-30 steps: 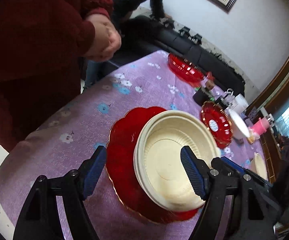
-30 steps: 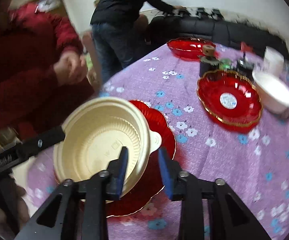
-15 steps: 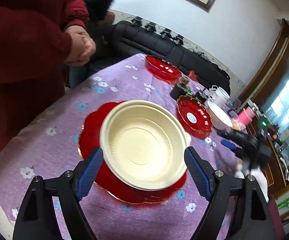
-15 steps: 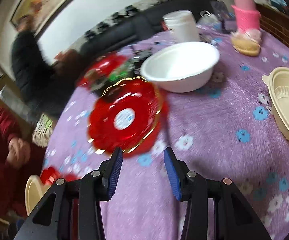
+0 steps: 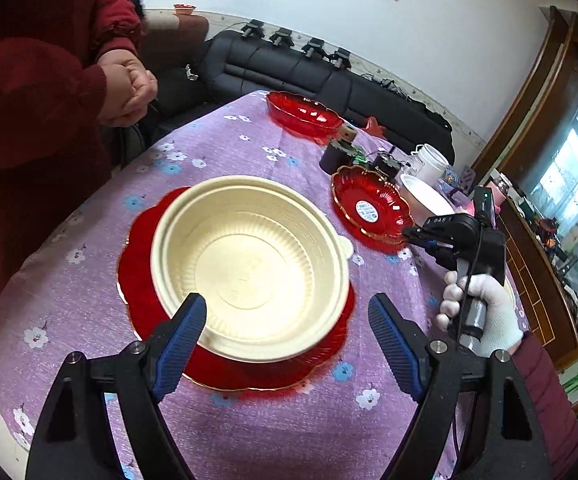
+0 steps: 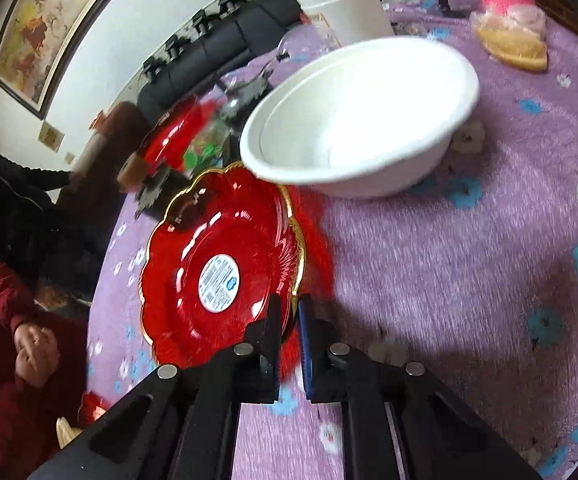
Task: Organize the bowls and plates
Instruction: 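Grasp the rim of the red plate with the white sticker, right gripper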
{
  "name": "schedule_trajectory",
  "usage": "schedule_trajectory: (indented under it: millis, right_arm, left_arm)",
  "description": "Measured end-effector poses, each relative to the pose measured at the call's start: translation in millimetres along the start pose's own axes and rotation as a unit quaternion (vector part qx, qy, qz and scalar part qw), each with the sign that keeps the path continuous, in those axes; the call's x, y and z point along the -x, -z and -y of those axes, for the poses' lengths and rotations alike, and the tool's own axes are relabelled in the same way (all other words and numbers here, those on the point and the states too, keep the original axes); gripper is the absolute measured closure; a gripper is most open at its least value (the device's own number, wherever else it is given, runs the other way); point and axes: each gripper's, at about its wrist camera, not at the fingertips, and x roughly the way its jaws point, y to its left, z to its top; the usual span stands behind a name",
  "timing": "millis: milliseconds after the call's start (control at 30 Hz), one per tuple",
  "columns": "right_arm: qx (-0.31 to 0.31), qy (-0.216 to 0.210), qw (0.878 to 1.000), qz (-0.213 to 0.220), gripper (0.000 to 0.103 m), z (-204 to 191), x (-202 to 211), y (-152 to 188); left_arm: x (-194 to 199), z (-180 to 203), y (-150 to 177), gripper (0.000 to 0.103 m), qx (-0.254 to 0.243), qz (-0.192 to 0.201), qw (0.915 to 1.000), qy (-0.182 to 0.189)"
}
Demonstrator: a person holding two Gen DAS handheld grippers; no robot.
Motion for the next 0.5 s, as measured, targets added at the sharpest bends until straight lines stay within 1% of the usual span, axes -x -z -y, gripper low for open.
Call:
schedule_trajectory:
  millis: [133, 233, 300, 400, 433, 500]
  right_arm:
    - [0.013, -0.021, 0.999, -0.028, 0.094, 12, 19, 15]
    - [0.024, -0.032, 0.998, -0.053, 0.094, 31, 46, 38]
    - [0.048, -0.027, 0.996, -0.067, 0.094, 45, 72, 58]
    - [0.066, -0.017, 0.994, -0.089, 0.094, 65, 103, 84]
    - [0.07, -0.014, 0.993, -0.098, 0.095, 73, 112, 92]
    - [0.074, -0.006, 0.992, -0.099, 0.094, 83, 123, 99]
  left_arm:
    - [-2, 11, 0, 0.02, -0.009, -0.002, 0.9999, 0.009]
    - [0, 29, 4, 0.02, -0.031, -0.005, 0.9992, 0.024]
    - [0, 45, 7, 0.02, -0.054, -0.009, 0.9979, 0.034]
    - [-6, 68, 13, 0.02, -0.081, -0.017, 0.9955, 0.046]
    - [-11, 78, 16, 0.02, -0.088, -0.026, 0.9943, 0.054]
    - [-24, 96, 20, 0.02, -0.094, -0.045, 0.9922, 0.068]
